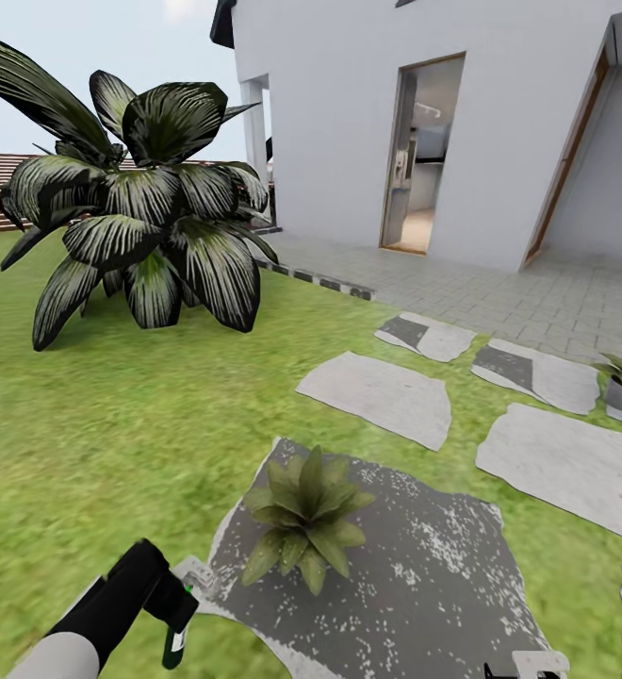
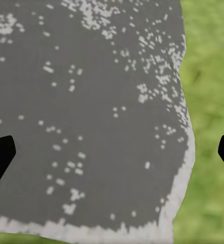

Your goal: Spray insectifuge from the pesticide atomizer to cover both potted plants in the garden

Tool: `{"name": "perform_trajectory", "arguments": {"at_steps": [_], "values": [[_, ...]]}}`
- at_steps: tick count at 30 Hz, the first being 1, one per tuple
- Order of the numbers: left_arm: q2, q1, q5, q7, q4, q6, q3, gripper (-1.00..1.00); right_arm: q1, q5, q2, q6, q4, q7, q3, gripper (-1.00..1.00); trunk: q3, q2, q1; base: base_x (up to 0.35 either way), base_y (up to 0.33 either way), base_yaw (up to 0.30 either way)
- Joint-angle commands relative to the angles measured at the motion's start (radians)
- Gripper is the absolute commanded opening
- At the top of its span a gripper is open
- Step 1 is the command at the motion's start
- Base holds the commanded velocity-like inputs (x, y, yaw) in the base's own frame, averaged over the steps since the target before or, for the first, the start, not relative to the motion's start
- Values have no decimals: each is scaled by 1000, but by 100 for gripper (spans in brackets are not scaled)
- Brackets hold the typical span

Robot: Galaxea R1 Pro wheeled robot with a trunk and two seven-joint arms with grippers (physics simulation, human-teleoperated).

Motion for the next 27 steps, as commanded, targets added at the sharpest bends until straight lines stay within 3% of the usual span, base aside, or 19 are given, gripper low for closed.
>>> {"name": "perform_trajectory", "arguments": {"at_steps": [1,8,10,13,18,19,20,21,24,27], "values": [[-7,0,-15,-6,-2,0,-3,-100,0,-10,0,-3,0,-2,9,100,-1,0,0,0,0,0],[-28,1,-12,0,-1,2,-3,-100,0,-10,0,-3,0,-3,9,100,-1,0,0,0,0,0],[-49,3,-16,3,-1,5,-2,-100,0,-10,1,-3,-1,-3,9,100,-1,0,0,0,0,0],[-71,6,-14,69,0,7,-2,-100,0,-10,3,-3,-2,-3,9,100,-1,0,0,0,0,115],[-74,7,-7,104,-1,7,3,-100,0,-11,2,-3,-2,-3,8,100,-1,0,0,0,0,151],[-73,7,1,106,-2,7,15,-100,0,-10,2,-3,-1,-4,7,100,-1,0,0,0,-37,27],[-73,7,23,108,-11,4,74,-100,0,-9,0,-3,1,-4,7,100,-1,0,0,0,-227,5],[-74,7,25,109,-13,3,86,-100,0,-9,0,-3,2,-3,7,100,-1,0,0,0,-249,2],[-73,7,27,123,-14,3,96,-100,0,-8,0,-3,2,-3,7,100,-1,0,0,-18,-262,1],[-74,7,30,182,-14,4,98,-100,0,-9,1,-3,2,-3,9,100,-1,0,0,-204,-210,0]]}}
